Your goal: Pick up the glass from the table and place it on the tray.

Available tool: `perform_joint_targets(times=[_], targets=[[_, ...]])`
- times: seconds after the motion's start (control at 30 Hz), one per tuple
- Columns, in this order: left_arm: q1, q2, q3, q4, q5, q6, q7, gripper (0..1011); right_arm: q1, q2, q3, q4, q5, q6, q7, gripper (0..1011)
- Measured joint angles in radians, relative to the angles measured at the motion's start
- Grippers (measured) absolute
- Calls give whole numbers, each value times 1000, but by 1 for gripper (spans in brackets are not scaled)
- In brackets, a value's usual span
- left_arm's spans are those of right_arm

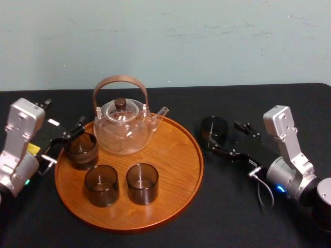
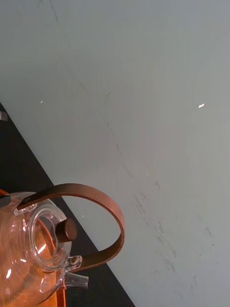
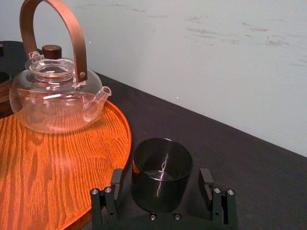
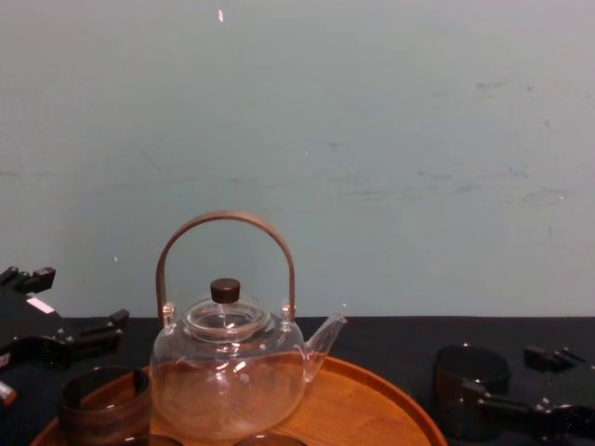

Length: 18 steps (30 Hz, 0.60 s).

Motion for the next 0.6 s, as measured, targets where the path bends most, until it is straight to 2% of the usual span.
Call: perform_joint_targets(times=[0.6], targets=[[0, 0, 0, 0, 0, 0, 0, 1002, 98, -32, -28, 152, 14, -33, 32, 1002]])
